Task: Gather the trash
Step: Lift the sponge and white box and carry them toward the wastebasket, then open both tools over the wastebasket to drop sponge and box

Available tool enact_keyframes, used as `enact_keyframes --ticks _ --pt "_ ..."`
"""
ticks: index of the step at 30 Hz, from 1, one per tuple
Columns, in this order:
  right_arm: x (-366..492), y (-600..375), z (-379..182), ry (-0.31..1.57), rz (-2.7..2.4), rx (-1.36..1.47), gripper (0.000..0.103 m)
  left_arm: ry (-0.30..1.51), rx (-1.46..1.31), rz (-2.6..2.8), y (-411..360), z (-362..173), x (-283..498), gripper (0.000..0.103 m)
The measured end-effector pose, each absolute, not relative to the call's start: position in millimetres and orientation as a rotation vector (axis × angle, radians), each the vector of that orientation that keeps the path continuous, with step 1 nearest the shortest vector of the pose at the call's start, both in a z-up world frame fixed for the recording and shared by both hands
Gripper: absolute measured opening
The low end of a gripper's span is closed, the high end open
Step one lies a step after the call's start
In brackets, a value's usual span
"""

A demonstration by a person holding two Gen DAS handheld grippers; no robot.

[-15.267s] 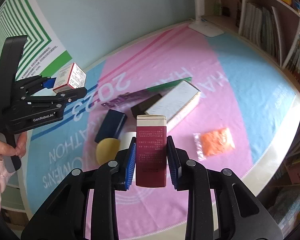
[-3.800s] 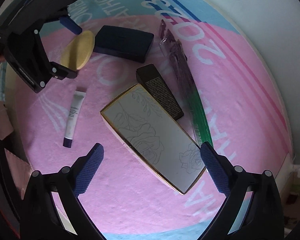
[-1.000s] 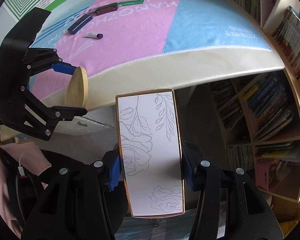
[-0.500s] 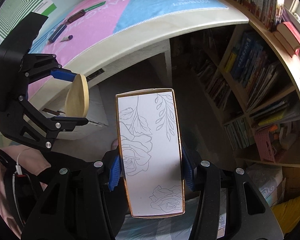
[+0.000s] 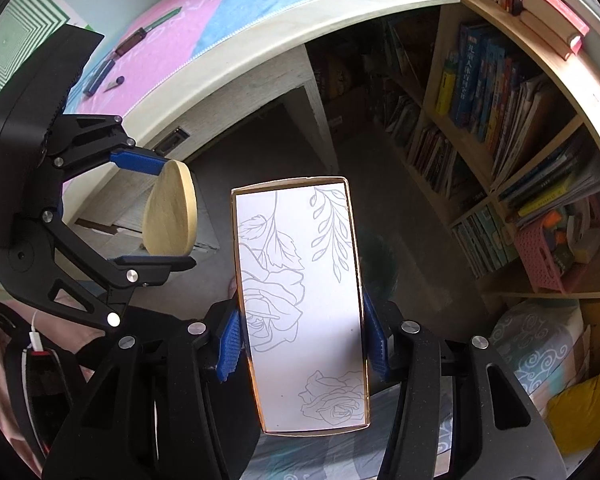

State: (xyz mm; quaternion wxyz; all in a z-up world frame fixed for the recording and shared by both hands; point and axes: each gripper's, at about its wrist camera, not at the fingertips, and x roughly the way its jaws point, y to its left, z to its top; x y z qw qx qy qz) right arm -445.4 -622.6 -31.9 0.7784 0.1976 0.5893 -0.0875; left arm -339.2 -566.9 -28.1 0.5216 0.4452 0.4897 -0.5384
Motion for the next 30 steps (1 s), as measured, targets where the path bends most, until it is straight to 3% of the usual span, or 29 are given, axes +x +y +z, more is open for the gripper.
enact_keyframes --ticks 23,24,25,26,30 --pt "-453 -642 -45 1.263 -0.167 0.495 0.053 1.213 1.111 -1.328 -592 -44 -361 0.076" --pt "-452 -643 -46 1.269 -0.162 0.497 0.053 1.197 1.118 -1.315 -594 -45 -362 0.078" --pt "-452 -643 -46 1.272 -0.163 0.491 0.056 1.179 1.132 -1.297 -596 -46 -362 0.089" --pt "-452 -644 -46 1.272 -0.174 0.479 0.064 1.161 1.143 -1.286 -597 -46 -363 0.094" --pt "-456 -654 -46 1.263 -0.207 0.506 0.068 1.147 1.171 -1.276 -599 -49 -364 0.096"
